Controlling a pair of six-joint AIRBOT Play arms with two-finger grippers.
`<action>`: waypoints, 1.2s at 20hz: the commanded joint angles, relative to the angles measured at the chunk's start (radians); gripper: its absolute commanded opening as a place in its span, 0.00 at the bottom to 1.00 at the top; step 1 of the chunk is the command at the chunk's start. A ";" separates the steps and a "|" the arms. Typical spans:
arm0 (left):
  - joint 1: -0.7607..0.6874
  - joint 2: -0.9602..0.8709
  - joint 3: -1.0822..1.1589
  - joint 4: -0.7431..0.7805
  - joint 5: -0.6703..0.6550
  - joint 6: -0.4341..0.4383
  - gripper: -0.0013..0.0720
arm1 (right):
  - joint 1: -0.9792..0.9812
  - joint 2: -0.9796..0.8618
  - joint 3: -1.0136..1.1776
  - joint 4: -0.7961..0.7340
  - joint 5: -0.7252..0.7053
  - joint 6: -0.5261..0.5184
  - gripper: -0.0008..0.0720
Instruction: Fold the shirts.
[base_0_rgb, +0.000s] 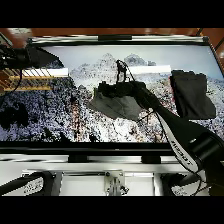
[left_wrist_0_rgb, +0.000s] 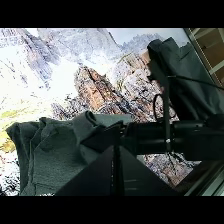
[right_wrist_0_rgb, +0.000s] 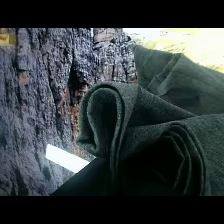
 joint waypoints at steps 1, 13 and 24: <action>0.002 0.001 0.000 0.000 -0.008 -0.011 0.06 | 0.017 -0.040 0.001 0.085 0.100 0.022 0.55; 0.002 0.001 -0.001 0.001 -0.008 -0.008 0.06 | -0.336 0.119 -0.002 -0.357 -0.673 -0.012 0.87; 0.002 0.000 -0.001 0.001 -0.007 -0.007 0.06 | -0.490 0.066 -0.299 0.066 -0.440 -0.153 0.92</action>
